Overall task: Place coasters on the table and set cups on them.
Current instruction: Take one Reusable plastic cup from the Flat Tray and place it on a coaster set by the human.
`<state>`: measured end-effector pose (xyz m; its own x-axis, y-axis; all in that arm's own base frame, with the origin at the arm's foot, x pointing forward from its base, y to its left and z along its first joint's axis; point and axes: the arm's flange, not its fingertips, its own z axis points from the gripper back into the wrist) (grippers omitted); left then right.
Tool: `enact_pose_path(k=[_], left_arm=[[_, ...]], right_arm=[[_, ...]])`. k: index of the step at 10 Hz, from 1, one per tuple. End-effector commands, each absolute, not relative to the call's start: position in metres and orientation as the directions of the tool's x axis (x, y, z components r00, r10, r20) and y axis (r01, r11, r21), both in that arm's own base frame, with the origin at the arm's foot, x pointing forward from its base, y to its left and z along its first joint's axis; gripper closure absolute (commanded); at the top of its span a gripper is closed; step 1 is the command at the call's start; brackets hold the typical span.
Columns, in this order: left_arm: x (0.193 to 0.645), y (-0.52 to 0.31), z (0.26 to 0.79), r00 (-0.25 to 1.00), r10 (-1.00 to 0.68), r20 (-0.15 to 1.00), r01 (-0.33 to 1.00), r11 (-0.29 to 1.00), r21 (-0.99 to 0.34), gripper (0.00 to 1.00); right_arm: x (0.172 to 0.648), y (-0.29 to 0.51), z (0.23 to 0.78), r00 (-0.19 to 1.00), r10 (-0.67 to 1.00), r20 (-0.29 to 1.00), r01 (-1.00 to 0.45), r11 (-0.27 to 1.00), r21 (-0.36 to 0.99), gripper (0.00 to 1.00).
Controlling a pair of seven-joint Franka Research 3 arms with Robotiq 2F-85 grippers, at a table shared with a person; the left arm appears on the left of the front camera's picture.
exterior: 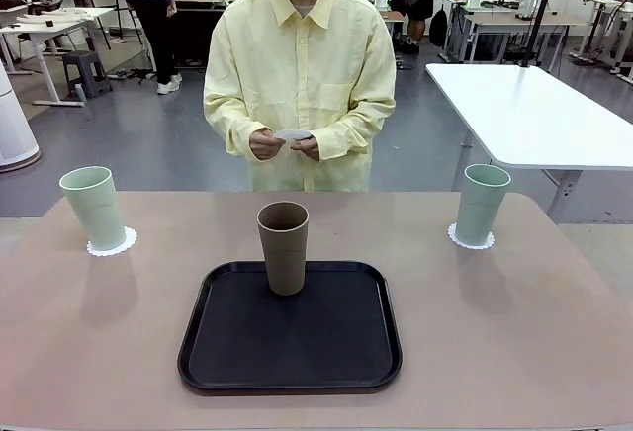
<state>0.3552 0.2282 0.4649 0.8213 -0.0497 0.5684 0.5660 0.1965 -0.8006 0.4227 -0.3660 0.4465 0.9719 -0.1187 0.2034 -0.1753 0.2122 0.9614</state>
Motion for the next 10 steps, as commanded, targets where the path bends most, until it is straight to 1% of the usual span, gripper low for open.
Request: enact_pose_path(k=[1,4,6,7,8,10], left_arm=[[0.348,0.226,0.463,0.811,-0.062,0.582,0.58,0.213,-0.786,0.0],[0.354,0.228,0.465,0.822,-0.049,0.568,0.565,0.2,-0.8,0.0],[0.361,0.23,0.457,0.919,-0.037,0.393,0.392,0.201,-0.898,0.0],[0.362,0.234,0.454,0.94,-0.025,0.34,0.337,0.21,-0.918,0.0],[0.363,0.238,0.453,0.95,-0.011,0.313,0.307,0.223,-0.925,0.0],[0.362,0.25,0.452,0.952,0.008,0.307,0.296,0.231,-0.927,0.0]], right_arm=[[0.423,-0.364,0.447,0.974,-0.118,0.196,-0.166,0.221,0.961,0.0],[0.423,-0.364,0.447,0.974,-0.118,0.196,-0.166,0.221,0.961,0.0],[0.423,-0.364,0.447,0.974,-0.118,0.196,-0.166,0.221,0.961,0.0],[0.423,-0.364,0.447,0.974,-0.118,0.196,-0.166,0.221,0.961,0.0],[0.423,-0.364,0.447,0.974,-0.118,0.196,-0.166,0.221,0.961,0.0],[0.423,-0.364,0.447,0.974,-0.118,0.196,-0.166,0.221,0.961,0.0]])
